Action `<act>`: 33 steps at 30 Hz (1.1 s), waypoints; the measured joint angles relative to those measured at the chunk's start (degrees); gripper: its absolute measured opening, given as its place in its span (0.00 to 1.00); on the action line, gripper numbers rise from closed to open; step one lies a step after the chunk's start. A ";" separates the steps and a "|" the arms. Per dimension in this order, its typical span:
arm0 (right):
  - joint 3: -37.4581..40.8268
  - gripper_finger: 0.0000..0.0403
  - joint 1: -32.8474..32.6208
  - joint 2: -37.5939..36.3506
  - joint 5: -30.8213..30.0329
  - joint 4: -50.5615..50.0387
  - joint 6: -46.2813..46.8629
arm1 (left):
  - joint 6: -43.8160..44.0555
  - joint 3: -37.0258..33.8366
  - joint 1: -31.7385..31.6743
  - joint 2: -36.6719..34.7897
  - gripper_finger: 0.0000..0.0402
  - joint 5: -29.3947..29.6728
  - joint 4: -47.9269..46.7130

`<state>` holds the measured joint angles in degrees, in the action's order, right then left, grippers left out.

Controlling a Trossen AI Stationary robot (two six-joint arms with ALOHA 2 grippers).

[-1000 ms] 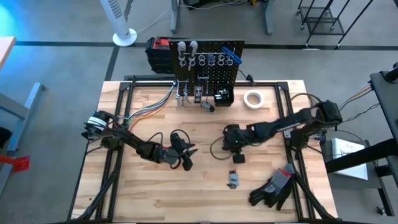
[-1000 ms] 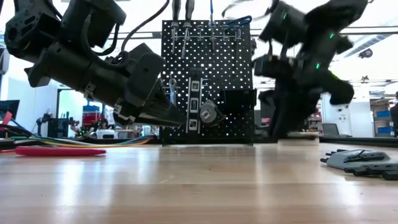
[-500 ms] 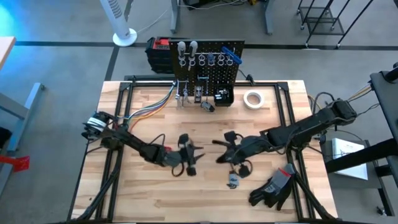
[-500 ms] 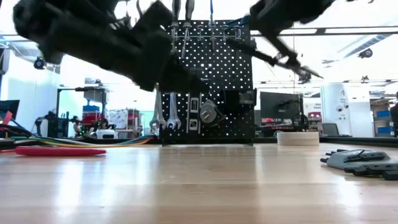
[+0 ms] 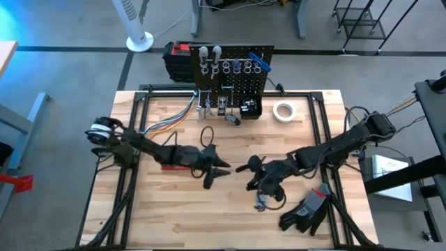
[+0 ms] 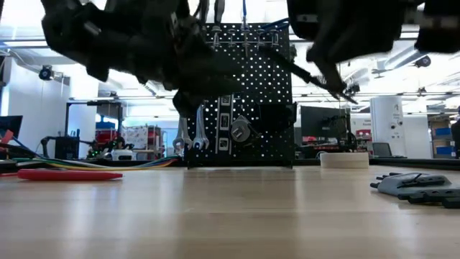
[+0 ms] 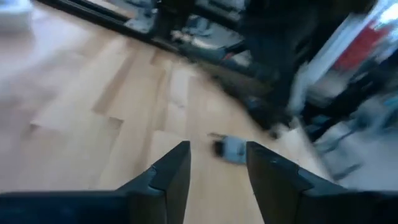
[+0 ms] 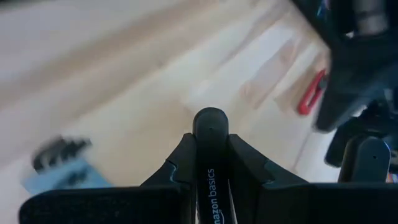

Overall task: Hang tools onto peg board
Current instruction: Hang the wire cutter on the peg board

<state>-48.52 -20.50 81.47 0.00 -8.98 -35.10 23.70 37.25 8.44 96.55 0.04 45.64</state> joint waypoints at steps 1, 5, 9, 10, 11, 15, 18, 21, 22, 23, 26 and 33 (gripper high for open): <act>-0.11 0.11 -0.08 0.60 -1.16 -0.79 -0.87 | 2.36 -0.72 -1.37 -0.08 0.37 -2.07 1.90; -1.07 0.11 0.00 3.13 -4.95 -3.46 -1.64 | 7.15 -1.34 -6.02 0.43 0.42 -12.52 5.39; -2.17 0.11 -0.01 6.29 -6.55 -4.84 -3.62 | 9.87 3.04 -8.15 2.77 0.48 -20.94 3.61; -2.63 0.11 -0.01 7.09 -6.74 -4.91 -3.96 | 10.28 4.62 -8.59 3.28 0.50 -22.42 1.40; -3.07 0.11 -0.01 7.91 -7.02 -5.44 -4.01 | 10.22 6.16 -9.05 4.11 0.52 -23.77 -1.81; -5.57 0.11 -0.01 10.90 -7.82 -8.63 -4.23 | 8.01 11.98 -9.84 7.08 0.57 -26.21 -11.90; -7.01 0.11 -0.06 11.81 -9.26 -9.54 -3.81 | 6.61 16.08 -10.11 8.61 0.58 -26.39 -19.45; -7.75 0.11 -0.22 12.46 -9.29 -10.77 -4.14 | 4.78 19.56 -10.33 10.20 0.57 -26.32 -26.77; -8.01 0.11 -0.39 12.46 -9.34 -10.71 -4.37 | 4.12 20.27 -10.33 10.42 0.57 -26.30 -28.56; -8.22 0.11 -0.59 12.44 -9.30 -10.21 -4.48 | 3.39 21.11 -10.33 10.71 0.57 -26.30 -29.20; -8.53 0.11 -0.82 12.32 -9.17 -10.35 -4.47 | 2.21 21.98 -10.33 10.75 0.56 -26.37 -29.28; -8.53 0.11 -1.30 12.30 -9.32 -10.55 -3.75 | 2.74 22.21 -11.40 10.45 0.36 -27.68 -29.11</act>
<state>-57.06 -21.80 93.77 -9.32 -19.53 -38.85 26.43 59.46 -2.96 107.00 -27.64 16.53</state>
